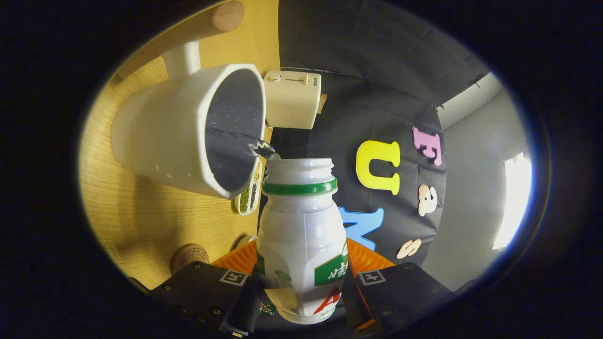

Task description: Take the bottle from table, then pour the juice into the cup, finally place the bottle on the coaster

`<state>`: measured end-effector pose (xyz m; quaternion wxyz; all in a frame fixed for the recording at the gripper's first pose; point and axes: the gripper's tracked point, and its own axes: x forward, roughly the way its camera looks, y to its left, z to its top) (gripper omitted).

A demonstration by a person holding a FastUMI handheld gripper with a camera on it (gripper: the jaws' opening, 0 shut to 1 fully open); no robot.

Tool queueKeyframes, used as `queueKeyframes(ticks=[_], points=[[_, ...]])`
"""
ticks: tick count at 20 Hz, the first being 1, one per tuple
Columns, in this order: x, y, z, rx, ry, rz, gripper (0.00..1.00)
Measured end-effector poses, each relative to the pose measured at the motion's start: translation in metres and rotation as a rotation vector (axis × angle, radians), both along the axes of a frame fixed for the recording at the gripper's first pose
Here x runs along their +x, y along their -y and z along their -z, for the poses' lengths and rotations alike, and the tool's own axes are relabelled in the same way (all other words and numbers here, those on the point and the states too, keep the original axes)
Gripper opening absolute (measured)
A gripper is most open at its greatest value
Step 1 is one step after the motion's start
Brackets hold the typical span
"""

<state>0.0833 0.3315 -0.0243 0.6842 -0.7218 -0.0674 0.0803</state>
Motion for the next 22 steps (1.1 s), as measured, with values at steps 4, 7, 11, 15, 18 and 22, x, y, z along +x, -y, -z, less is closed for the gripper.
queueKeyframes(ticks=[4, 7, 11, 15, 18, 22], points=[[0.0000, -0.0009, -0.0012, -0.013, 0.005, 0.000, 0.70], [0.0018, 0.0008, -0.0012, -0.011, 0.004, 0.002, 0.70], [0.0017, 0.0016, -0.0011, -0.017, 0.003, 0.003, 0.70], [0.0020, 0.0024, -0.0014, -0.026, 0.006, 0.004, 0.70], [0.0023, 0.0030, -0.0021, -0.032, 0.008, 0.005, 0.70], [0.0028, 0.0037, -0.0025, -0.041, 0.013, 0.005, 0.70]])
